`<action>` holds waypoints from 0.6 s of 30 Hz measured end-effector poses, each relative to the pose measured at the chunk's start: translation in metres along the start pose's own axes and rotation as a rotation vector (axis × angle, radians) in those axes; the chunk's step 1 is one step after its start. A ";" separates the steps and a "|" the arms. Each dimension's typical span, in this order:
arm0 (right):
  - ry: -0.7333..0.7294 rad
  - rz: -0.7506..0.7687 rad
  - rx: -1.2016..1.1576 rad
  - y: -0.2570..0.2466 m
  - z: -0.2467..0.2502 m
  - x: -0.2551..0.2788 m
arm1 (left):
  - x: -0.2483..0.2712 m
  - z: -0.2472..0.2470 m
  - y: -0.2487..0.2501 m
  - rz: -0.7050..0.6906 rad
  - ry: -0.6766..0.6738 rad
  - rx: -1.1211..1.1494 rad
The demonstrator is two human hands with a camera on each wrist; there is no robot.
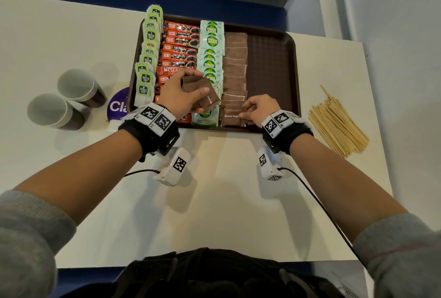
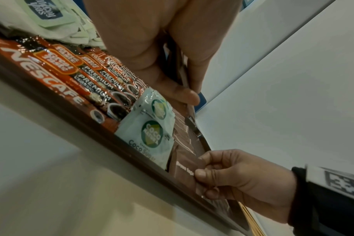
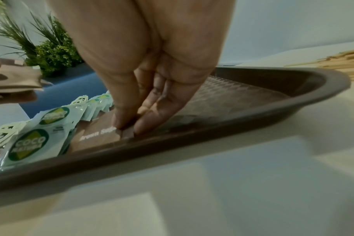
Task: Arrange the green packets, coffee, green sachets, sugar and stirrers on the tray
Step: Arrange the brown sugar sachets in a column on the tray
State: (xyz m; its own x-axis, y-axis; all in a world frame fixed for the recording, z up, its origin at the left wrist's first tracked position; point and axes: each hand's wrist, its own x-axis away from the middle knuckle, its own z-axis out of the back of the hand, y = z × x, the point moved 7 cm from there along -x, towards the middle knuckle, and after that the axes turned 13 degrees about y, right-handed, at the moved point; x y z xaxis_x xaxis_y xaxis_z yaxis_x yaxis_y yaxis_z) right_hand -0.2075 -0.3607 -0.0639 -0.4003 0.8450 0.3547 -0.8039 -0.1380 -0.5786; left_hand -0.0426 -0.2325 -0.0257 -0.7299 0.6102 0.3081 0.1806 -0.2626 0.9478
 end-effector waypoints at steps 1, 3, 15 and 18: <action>0.012 -0.001 -0.006 0.000 0.000 0.001 | 0.000 0.000 0.000 0.001 -0.002 -0.001; 0.043 0.001 -0.016 -0.001 0.000 0.001 | 0.000 0.000 -0.001 0.008 -0.006 -0.003; 0.164 0.151 -0.080 -0.028 0.013 0.004 | 0.004 -0.006 -0.003 0.042 -0.032 0.037; -0.002 0.163 -0.205 -0.046 0.003 0.009 | 0.003 -0.009 -0.002 0.023 -0.050 0.014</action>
State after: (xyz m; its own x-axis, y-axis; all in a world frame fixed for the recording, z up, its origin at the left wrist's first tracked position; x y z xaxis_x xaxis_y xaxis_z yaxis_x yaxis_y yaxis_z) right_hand -0.1752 -0.3484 -0.0318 -0.5181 0.8191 0.2463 -0.6232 -0.1643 -0.7646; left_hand -0.0511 -0.2372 -0.0272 -0.6915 0.6407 0.3336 0.2069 -0.2668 0.9413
